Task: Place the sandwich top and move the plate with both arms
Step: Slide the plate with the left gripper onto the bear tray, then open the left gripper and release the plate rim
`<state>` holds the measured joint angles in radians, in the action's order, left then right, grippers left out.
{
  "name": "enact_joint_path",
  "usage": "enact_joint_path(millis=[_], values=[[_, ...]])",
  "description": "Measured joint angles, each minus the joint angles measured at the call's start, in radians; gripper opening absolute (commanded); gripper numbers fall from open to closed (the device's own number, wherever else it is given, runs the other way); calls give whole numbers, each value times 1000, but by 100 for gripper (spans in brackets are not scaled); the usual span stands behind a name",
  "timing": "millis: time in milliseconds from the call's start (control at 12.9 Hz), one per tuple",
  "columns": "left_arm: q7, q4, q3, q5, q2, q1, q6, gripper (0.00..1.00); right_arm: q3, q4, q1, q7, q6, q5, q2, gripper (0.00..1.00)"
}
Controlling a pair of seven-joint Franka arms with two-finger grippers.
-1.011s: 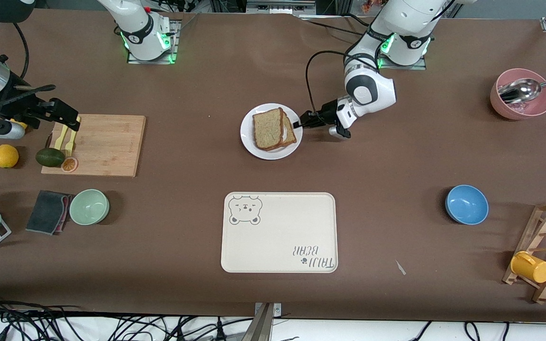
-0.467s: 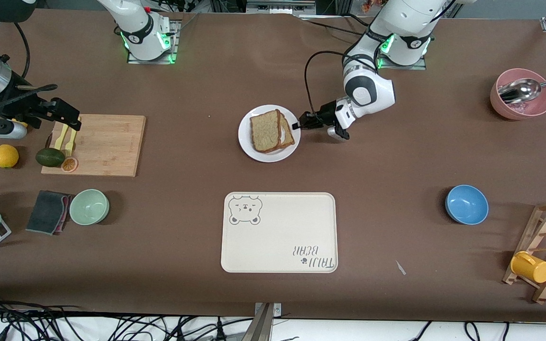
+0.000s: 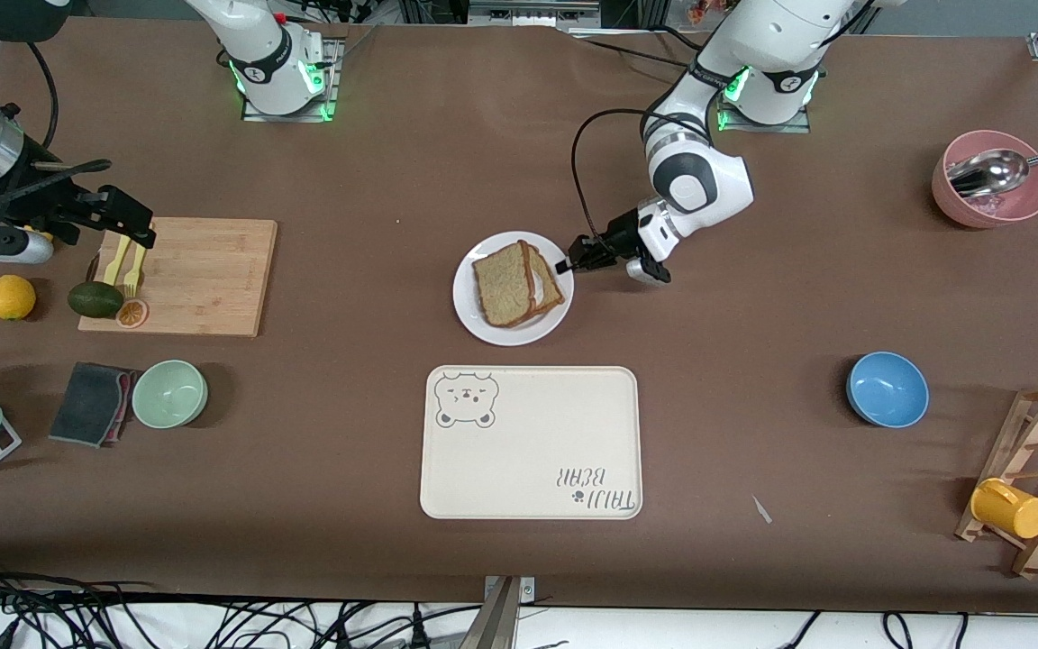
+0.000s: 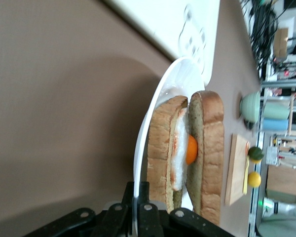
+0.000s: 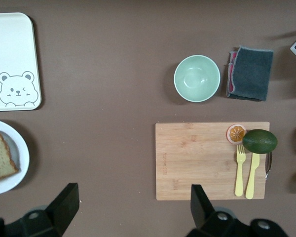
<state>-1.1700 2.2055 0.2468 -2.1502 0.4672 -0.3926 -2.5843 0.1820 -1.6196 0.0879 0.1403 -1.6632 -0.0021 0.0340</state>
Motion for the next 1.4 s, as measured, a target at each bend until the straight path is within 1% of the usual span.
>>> enact_joint_path(millis=[311,467,622,778,1011,1166,1400], values=[[48,-78,-4,0,2,47,-15,0,-1,-4,0,15,-4,-8,1,100],[85,-138,-11,0,14,64,-41,0,0,-5,0,19,-16,-30,-2,100],[122,-231,-27,0,61,73,-77,0,-2,-14,0,22,-39,-54,-8,100],[132,-326,-38,0,135,76,-112,0,-10,-27,1,22,-59,-55,-11,100],[134,-430,-41,0,232,75,-151,0,-29,-18,4,22,-75,-55,-11,100],[137,-489,-42,0,271,74,-195,0,-31,-11,3,22,-76,-55,-11,100],[144,-533,-42,0,309,70,-208,0,-29,-11,1,22,-77,-55,-11,100]])
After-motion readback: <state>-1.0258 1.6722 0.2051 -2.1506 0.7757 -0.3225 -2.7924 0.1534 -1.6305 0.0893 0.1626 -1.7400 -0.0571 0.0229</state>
